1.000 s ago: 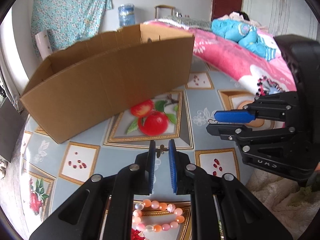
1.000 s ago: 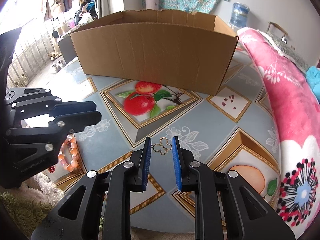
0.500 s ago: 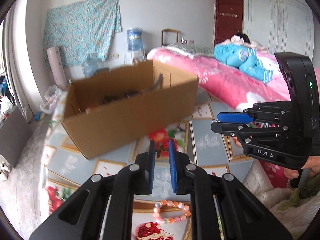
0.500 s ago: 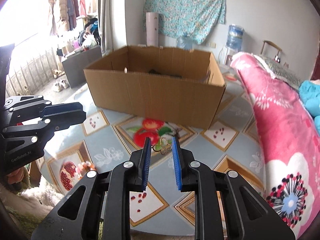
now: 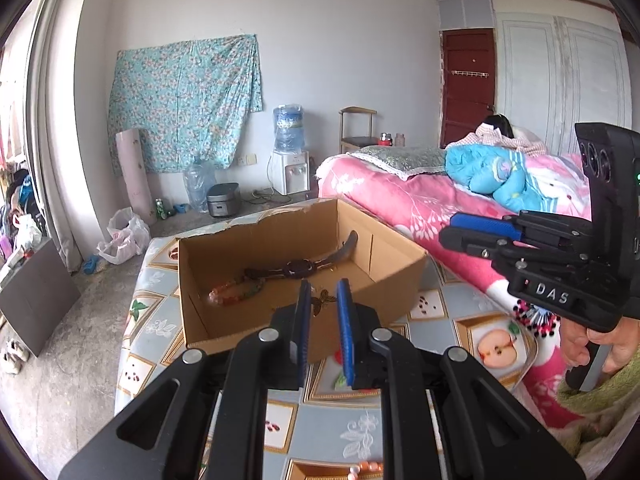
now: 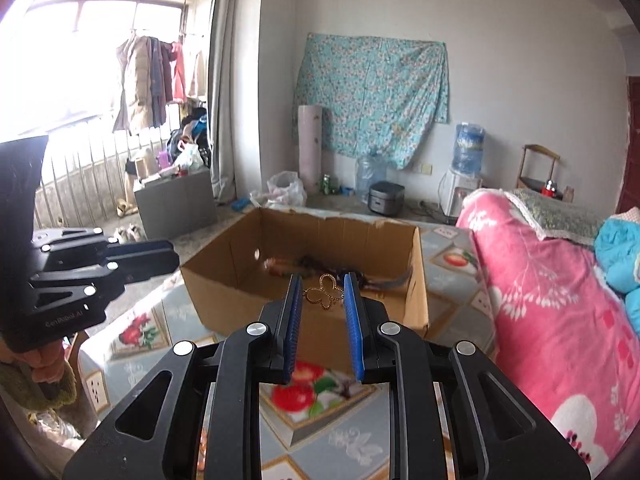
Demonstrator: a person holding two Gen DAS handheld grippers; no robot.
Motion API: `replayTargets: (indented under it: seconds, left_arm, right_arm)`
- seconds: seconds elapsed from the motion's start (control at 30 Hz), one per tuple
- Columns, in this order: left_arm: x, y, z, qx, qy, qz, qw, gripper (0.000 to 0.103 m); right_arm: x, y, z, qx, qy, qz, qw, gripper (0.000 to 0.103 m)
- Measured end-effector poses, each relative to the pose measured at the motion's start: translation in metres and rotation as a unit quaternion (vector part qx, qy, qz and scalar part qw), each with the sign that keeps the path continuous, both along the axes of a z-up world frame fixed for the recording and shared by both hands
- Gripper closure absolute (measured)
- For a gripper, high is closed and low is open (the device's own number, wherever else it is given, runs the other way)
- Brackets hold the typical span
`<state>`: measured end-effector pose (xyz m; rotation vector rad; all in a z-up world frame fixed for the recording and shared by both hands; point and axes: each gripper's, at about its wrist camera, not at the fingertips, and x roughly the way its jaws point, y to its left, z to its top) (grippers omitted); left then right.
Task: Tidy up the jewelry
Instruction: 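Carry the butterfly charm into the box and open the right tool, then move the open right tool back to the pink-orange bead bracelet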
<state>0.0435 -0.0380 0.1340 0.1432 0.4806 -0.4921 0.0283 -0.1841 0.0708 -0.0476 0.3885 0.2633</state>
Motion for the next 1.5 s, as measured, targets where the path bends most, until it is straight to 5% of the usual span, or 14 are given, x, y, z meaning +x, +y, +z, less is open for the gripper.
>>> replayTargets:
  seconds: [0.23,0.57,0.67,0.73,1.07,1.33,1.5]
  left_arm:
    - [0.050,-0.003,-0.001,0.000,0.019,0.005,0.9998,0.090]
    - [0.146,-0.009,-0.050,0.022,0.129,0.024,0.9911,0.090]
    - [0.162,-0.008,-0.060,0.022,0.155,0.032,0.9872,0.089]
    - [0.166,-0.005,-0.062,0.016,0.158,0.037,0.9866,0.076]
    - [0.159,0.019,-0.047,-0.005,0.124,0.072,0.9897,0.053]
    - [0.135,0.042,-0.038,-0.030,0.119,0.107,0.9867,0.025]
    - [0.115,0.052,-0.029,-0.043,0.115,0.116,0.9857,0.017]
  right_arm:
    - [0.057,-0.015,-0.009,0.056,0.043,0.031,0.997,0.084]
    - [0.124,-0.004,-0.045,0.076,0.125,0.057,0.988,0.083]
    - [0.131,-0.005,-0.048,0.080,0.132,0.053,0.987,0.072]
    - [0.130,-0.010,-0.045,0.086,0.128,0.046,0.987,0.069]
    - [0.114,-0.058,-0.034,0.123,0.101,-0.027,0.987,0.064]
    - [0.103,-0.084,-0.030,0.138,0.096,-0.068,0.983,0.042]
    - [0.084,-0.089,-0.022,0.141,0.085,-0.075,0.984,0.033]
